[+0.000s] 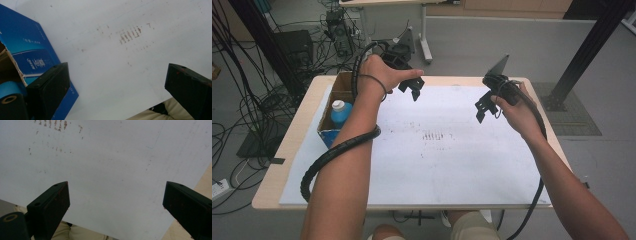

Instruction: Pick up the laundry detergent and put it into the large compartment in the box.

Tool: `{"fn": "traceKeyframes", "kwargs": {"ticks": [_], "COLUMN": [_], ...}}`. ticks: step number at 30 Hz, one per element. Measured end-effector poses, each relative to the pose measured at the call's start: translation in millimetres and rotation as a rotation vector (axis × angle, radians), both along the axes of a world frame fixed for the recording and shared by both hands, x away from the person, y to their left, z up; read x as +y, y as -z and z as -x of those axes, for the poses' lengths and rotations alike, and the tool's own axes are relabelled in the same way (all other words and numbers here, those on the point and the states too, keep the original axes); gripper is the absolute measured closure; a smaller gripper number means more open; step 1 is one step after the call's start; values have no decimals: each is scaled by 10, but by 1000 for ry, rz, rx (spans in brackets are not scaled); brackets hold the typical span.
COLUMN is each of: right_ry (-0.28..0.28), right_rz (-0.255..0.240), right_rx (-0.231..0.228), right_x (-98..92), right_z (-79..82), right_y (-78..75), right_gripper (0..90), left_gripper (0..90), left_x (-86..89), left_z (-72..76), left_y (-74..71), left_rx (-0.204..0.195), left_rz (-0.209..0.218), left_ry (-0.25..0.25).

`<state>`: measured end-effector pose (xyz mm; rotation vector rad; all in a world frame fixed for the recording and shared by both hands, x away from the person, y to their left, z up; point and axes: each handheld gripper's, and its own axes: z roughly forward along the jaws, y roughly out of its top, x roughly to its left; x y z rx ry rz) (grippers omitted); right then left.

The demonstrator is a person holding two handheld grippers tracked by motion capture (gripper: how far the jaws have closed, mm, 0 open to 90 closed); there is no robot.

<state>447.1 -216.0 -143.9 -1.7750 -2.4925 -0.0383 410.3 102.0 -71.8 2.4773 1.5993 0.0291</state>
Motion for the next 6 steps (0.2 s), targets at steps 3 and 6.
{"fn": "traceKeyframes", "kwargs": {"ticks": [3,6], "right_ry": [-2,-3], "right_rz": [0,0], "right_rx": [-1,-3], "right_x": [8,18], "right_z": [1,8], "right_y": [6,9], "right_gripper": [73,73], "left_gripper": [67,66], "left_x": [0,7], "left_z": [1,6], "left_y": [3,-3], "left_rx": [0,-2], "left_rz": [1,7], "left_ry": [2,4]}}
